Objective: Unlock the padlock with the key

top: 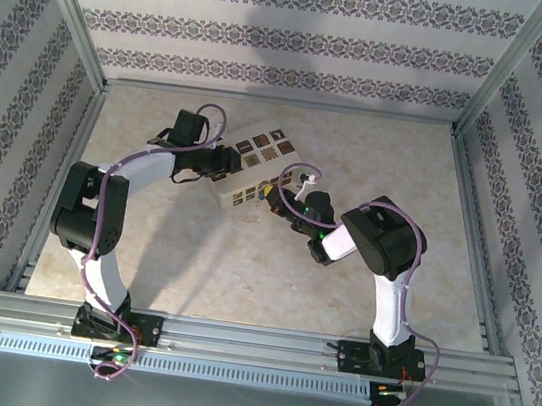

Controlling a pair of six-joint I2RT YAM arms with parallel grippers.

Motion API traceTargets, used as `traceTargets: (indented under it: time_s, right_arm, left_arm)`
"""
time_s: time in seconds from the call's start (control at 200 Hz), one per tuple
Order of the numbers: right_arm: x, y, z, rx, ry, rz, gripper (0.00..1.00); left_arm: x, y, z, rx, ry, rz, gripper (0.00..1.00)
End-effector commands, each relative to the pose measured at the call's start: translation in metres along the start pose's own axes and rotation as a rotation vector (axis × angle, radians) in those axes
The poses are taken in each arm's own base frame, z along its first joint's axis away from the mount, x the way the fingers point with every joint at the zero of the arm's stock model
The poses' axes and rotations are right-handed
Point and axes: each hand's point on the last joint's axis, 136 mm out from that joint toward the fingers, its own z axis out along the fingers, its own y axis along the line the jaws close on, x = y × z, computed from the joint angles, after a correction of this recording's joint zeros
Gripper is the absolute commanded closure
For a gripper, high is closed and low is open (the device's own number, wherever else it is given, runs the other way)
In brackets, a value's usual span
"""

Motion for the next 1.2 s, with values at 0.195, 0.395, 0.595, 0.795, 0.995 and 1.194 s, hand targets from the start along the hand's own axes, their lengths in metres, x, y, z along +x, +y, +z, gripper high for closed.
traceTargets:
  time_s: [0.195,0.395,0.595,0.795,0.995,1.194]
  right_arm:
    - [-0.059,0.02,-0.015,0.004,-0.236,-0.058,0.96]
    - [-0.062,0.021,-0.034,0.034,-0.239,-0.114,0.96]
    - [-0.066,0.037,-0.058,0.077,-0.192,-0.213,0.96]
    - [-0.06,0.054,-0.085,0.145,-0.078,-0.317,0.97]
    - [-0.047,0.078,-0.113,0.164,0.08,-0.389,0.97]
    - [-0.024,0.096,-0.139,0.169,0.265,-0.391,0.96]
  left_arm:
    - [0.047,0.028,0.01,-0.078,0.117,-0.122,0.65]
    - [0.034,0.01,0.001,-0.033,0.08,-0.103,0.6]
    - [0.01,-0.028,-0.027,0.056,-0.026,-0.032,0.47]
    - [-0.003,-0.047,-0.074,0.004,-0.155,0.09,0.33]
    - [-0.007,-0.038,-0.124,-0.13,-0.352,0.18,0.21]
    - [-0.006,-0.009,-0.171,-0.308,-0.582,0.205,0.1]
